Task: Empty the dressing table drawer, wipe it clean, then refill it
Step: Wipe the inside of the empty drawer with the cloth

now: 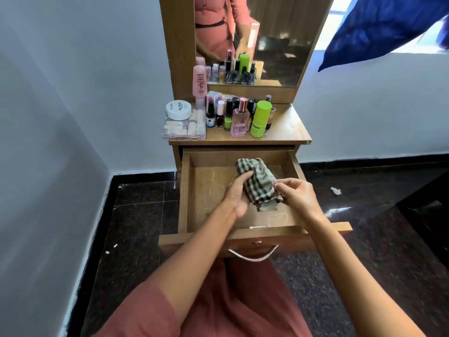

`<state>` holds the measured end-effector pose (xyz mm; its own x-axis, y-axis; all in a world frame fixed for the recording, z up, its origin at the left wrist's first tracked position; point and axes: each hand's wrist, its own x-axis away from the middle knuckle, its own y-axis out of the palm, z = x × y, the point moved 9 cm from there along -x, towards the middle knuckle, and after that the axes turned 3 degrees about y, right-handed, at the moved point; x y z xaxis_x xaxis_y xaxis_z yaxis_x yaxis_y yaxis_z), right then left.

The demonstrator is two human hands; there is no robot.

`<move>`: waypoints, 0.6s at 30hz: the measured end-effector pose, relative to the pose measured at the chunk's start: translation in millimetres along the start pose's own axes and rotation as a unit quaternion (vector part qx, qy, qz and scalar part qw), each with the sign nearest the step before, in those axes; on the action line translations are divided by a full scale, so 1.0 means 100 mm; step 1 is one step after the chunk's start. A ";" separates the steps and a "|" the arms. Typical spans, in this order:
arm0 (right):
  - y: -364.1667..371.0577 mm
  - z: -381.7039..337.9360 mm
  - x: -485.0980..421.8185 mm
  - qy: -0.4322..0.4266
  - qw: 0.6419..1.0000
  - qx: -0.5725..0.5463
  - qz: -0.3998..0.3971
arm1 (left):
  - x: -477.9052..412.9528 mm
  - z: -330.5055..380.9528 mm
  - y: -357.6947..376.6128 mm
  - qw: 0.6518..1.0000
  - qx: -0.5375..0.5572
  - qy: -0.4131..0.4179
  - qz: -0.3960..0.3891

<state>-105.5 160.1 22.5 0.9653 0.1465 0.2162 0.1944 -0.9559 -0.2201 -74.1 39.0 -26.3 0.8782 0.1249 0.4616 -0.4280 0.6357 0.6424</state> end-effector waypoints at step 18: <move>1.02 0.00 -0.05 0.035 0.994 0.100 -0.017 | 0.31 0.78 -0.86 0.946 -0.266 0.156 0.097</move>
<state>-90.5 61.5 -1.0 0.9445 0.1528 0.2908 0.2640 -0.8798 -0.3953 -26.7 -71.1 -19.1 0.8503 0.4439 0.2826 -0.4919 0.8613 0.1274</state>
